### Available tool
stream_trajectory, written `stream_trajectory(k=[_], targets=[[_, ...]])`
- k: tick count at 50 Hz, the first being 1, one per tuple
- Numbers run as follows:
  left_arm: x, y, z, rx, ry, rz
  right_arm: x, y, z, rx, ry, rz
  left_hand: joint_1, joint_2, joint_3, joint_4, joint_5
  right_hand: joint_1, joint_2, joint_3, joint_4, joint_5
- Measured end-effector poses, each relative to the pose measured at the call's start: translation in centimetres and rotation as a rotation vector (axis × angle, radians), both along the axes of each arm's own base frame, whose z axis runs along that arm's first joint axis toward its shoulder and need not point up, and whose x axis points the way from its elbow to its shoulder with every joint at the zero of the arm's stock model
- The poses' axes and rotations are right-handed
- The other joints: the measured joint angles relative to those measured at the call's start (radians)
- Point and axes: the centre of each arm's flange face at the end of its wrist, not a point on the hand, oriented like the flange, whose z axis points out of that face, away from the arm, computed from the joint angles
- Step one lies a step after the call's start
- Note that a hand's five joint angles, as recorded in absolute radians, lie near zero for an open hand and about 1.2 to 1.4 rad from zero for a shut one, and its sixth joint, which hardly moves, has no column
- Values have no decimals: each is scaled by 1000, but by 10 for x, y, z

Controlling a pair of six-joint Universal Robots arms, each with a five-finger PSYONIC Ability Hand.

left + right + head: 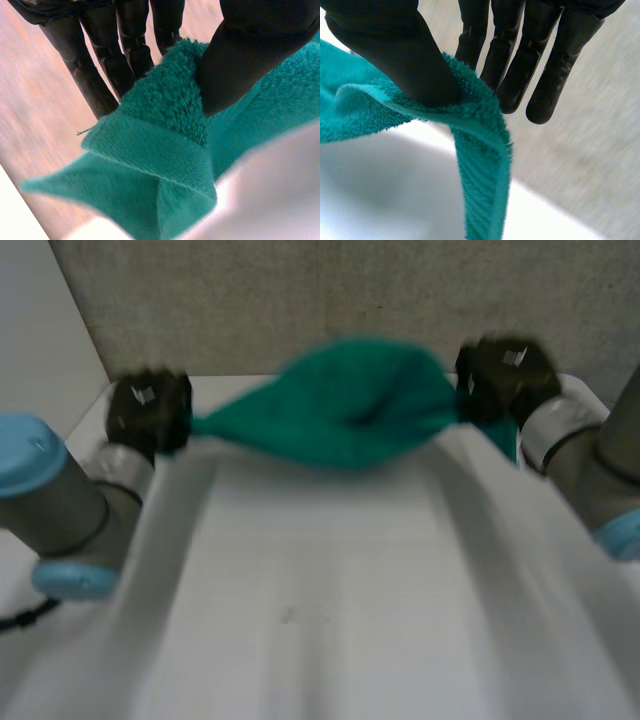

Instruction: Fold the towel.

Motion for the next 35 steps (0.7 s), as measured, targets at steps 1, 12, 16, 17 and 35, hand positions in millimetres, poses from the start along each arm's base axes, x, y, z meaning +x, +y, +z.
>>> stream_trajectory(k=[1,12,16,17,35], targets=[[0,0,0,0,0,0,0,0,0,0,0,0,0,0,0,0,0,0,0,0,0,0],[13,57,-79,459,-162,-21,-6,14,-106,364,137,8,-81,-134,-129,-131,-79,0,0,0,0,1],[17,71,-66,529,-185,-23,-8,18,-105,371,140,7,-336,-375,-358,-364,-309,0,0,0,0,1],[18,76,-59,542,-188,-23,-9,20,-103,369,139,8,-397,-436,-423,-430,-376,0,0,0,0,1],[17,73,-11,456,-124,-18,-18,25,-106,376,135,-4,-579,-647,-634,-649,-598,0,0,0,0,1]])
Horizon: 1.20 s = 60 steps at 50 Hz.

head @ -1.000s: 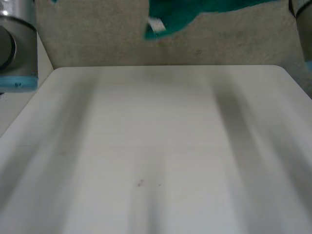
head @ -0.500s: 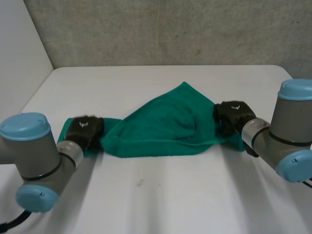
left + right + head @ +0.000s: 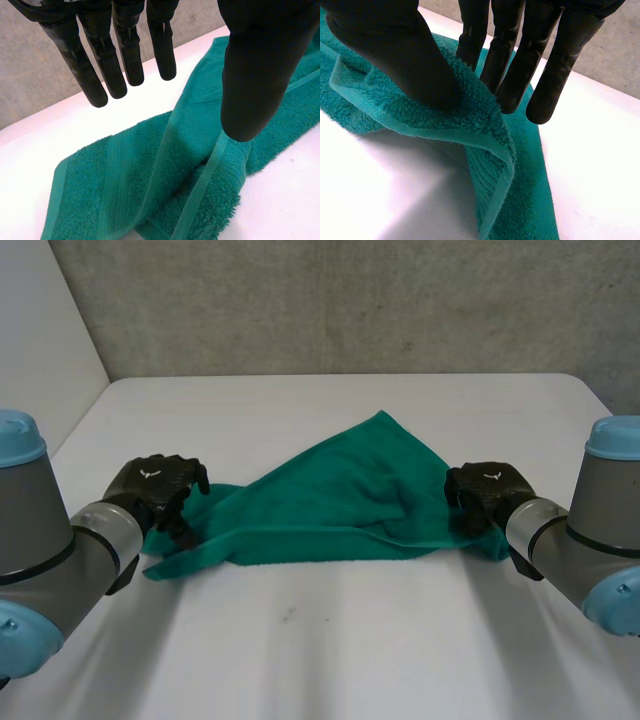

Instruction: Fold the towel.

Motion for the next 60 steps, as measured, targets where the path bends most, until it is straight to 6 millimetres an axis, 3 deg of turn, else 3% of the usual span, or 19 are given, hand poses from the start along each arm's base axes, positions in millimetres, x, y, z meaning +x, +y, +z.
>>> stream_trajectory(k=[11,25,37,39,40,42,43,44,49,59,60], targets=[[5,1,-18,114,15,49,-3,-3,-1,0,2,-10,70,70,59,77,69,0,0,0,0,0],[9,11,-25,188,-1,67,-4,-4,-2,3,3,-14,95,95,85,103,97,0,0,0,0,0],[6,1,-49,223,-18,66,-4,-2,-3,8,4,-12,109,110,100,116,112,0,0,0,0,0],[4,-4,-54,212,-18,68,-4,-2,-3,9,4,-11,198,185,176,190,187,0,0,0,0,0],[4,-5,-55,208,-18,70,-4,-2,-3,9,4,-11,378,344,333,347,342,0,0,0,0,0],[4,-10,-57,186,-17,77,-4,-2,-3,9,4,-10,436,397,386,400,395,0,0,0,0,0],[4,-12,-57,175,-16,83,-4,-2,-2,7,7,-9,601,587,575,593,582,0,0,0,0,0],[4,-15,-57,158,-15,91,-4,-2,-1,3,11,-7,601,629,616,634,594,0,0,0,0,0],[7,-23,-40,63,0,133,-5,0,12,-26,68,14,601,642,629,645,594,0,0,0,0,0],[15,9,62,-163,81,119,-24,40,104,-101,425,129,601,643,630,645,594,0,0,0,0,0],[15,9,62,-163,81,119,-24,40,104,-101,425,129,601,643,630,645,594,0,0,0,0,0]])
